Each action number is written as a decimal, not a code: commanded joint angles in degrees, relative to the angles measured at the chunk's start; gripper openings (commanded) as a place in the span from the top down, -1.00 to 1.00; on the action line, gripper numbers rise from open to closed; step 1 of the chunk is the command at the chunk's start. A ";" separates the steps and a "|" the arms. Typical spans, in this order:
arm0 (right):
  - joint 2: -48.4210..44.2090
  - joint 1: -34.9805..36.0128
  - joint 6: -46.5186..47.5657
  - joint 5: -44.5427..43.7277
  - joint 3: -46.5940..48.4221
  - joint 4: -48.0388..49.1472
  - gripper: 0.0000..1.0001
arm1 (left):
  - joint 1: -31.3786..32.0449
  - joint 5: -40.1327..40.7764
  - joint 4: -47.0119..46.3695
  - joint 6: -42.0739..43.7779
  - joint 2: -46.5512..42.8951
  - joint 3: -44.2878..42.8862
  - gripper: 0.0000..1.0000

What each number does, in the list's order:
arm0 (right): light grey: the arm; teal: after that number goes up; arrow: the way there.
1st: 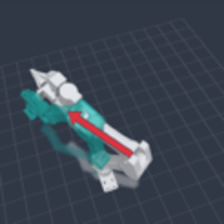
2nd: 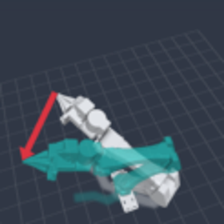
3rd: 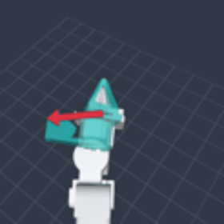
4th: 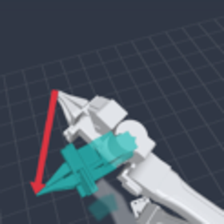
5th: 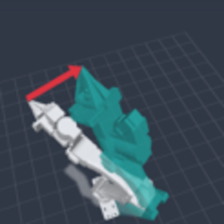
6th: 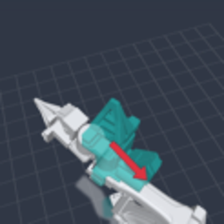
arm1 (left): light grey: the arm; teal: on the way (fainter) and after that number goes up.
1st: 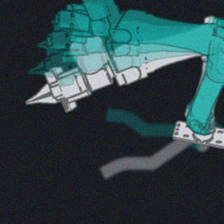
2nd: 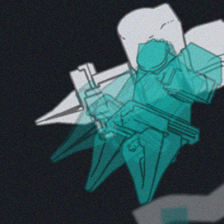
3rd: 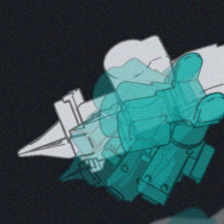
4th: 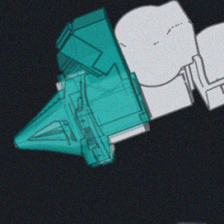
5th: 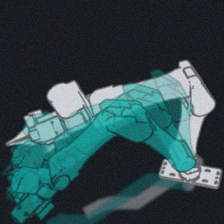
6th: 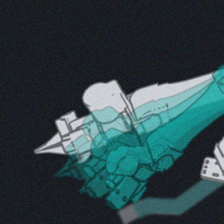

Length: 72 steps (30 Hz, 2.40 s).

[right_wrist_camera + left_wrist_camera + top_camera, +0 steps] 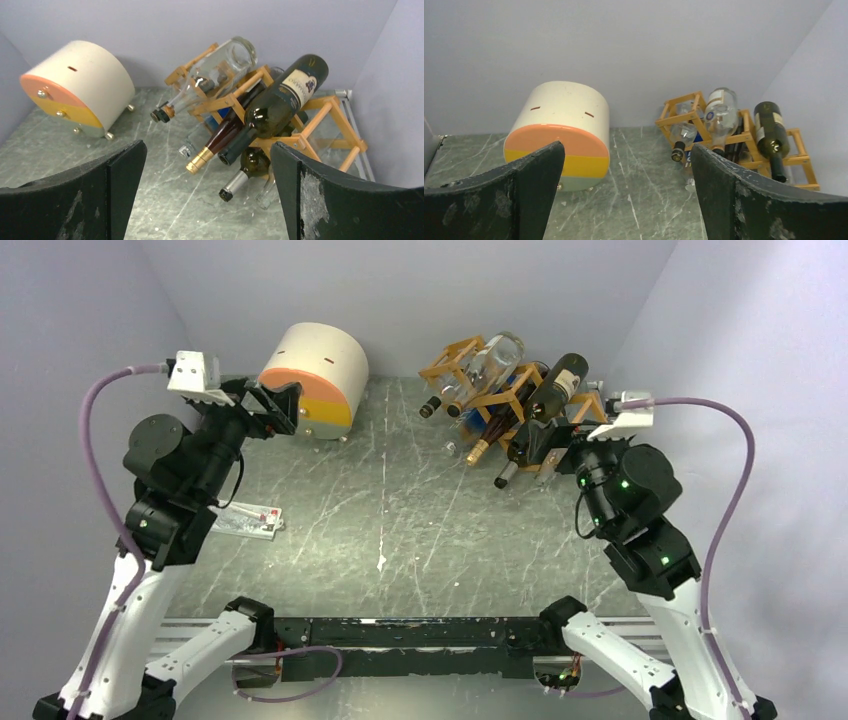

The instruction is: Take the wine bottle off the wine rack

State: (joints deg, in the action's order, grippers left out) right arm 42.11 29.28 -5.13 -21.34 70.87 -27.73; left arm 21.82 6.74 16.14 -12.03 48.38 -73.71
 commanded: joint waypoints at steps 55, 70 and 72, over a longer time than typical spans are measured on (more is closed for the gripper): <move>33.43 -23.13 -30.67 19.41 -1.46 1.27 -0.77 | -12.07 -30.24 -28.29 -6.69 12.39 18.23 -0.99; 33.08 -23.85 -41.97 23.16 -10.52 17.40 -0.42 | -10.86 -29.92 -28.49 -6.57 11.33 18.52 -0.98; 32.92 -23.86 -43.72 22.80 -11.31 18.70 -0.36 | -10.67 -29.91 -28.60 -6.54 11.17 18.59 -0.99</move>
State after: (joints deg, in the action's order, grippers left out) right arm 76.09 6.04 -44.18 1.32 61.10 -14.66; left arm 10.55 -22.55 -9.72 -18.87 60.69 -55.53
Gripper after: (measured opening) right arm 0.706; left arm 0.994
